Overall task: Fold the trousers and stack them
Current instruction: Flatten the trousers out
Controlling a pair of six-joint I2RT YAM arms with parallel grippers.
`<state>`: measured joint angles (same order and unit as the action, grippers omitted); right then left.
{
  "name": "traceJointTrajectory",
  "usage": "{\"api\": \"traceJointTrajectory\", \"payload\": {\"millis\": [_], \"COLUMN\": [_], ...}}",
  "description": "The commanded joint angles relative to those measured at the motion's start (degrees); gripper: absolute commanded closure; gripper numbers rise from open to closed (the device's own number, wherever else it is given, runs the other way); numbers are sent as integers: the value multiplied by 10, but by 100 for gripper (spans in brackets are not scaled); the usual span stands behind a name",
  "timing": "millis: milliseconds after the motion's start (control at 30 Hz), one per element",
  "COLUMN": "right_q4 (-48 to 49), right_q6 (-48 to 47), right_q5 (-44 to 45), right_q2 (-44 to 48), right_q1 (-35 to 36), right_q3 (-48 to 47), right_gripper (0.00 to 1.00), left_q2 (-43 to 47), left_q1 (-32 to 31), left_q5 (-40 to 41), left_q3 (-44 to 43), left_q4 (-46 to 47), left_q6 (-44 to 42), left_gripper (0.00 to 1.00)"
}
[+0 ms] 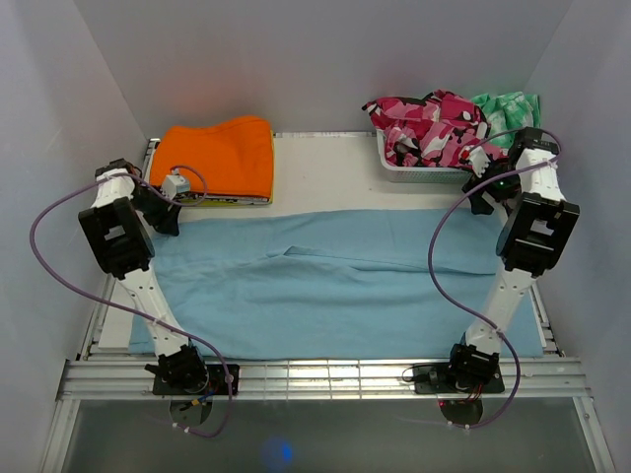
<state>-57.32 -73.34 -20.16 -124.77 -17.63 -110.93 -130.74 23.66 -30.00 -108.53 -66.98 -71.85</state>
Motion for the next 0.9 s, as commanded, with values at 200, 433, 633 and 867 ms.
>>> {"api": "traceJointTrajectory", "payload": {"millis": [200,433,633,867], "right_q4": [-21,-31,-90,-128], "right_q6": [-131,-124,-134,-152], "right_q5": [-1,-15,-15,-9], "right_q2": [-62,-136,-174,-128], "right_q1": [-2,-2,-2,-4], "right_q3": [-39,-56,-60,-18], "right_gripper": [5,7,43,92], "left_q2": [8,13,16,34], "left_q1": [-12,-16,-16,-16], "left_q5": [48,40,31,-7], "left_q3": [70,75,82,85], "left_q4": [40,41,33,17], "left_q6": [-10,-6,-17,-31], "left_gripper": [43,44,51,83]}}
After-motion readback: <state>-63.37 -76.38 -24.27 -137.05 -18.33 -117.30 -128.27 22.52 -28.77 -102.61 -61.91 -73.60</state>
